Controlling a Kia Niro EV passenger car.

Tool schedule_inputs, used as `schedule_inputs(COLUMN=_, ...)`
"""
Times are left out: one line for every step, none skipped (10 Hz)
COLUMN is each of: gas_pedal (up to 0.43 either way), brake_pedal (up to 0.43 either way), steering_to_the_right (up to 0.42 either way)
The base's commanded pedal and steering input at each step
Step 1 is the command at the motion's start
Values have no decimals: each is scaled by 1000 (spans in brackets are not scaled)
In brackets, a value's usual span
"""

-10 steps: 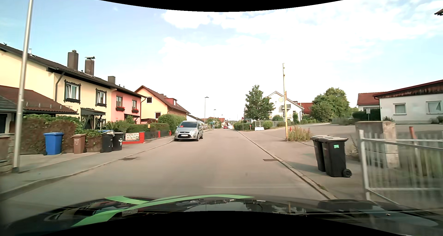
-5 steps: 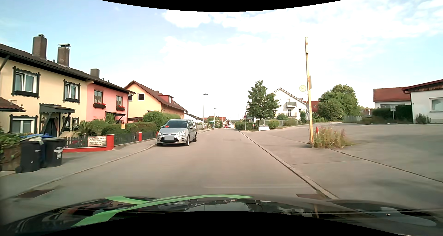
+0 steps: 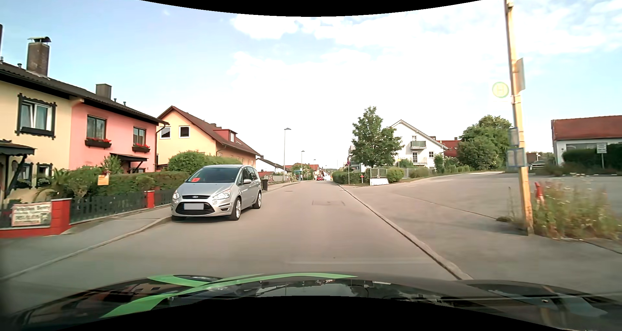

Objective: Follow the waypoints while adhering to traffic rules and regulations

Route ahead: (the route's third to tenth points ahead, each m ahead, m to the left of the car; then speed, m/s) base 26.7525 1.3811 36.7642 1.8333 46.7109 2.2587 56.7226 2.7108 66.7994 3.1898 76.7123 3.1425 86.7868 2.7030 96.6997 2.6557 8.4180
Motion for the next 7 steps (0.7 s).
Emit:
schedule_inputs(gas_pedal=169, brake_pedal=0, steering_to_the_right=-10)
schedule_inputs(gas_pedal=169, brake_pedal=0, steering_to_the_right=-10)
schedule_inputs(gas_pedal=169, brake_pedal=0, steering_to_the_right=-10)
schedule_inputs(gas_pedal=157, brake_pedal=0, steering_to_the_right=-10)
schedule_inputs(gas_pedal=157, brake_pedal=0, steering_to_the_right=-10)
schedule_inputs(gas_pedal=157, brake_pedal=0, steering_to_the_right=-10)
schedule_inputs(gas_pedal=157, brake_pedal=0, steering_to_the_right=-10)
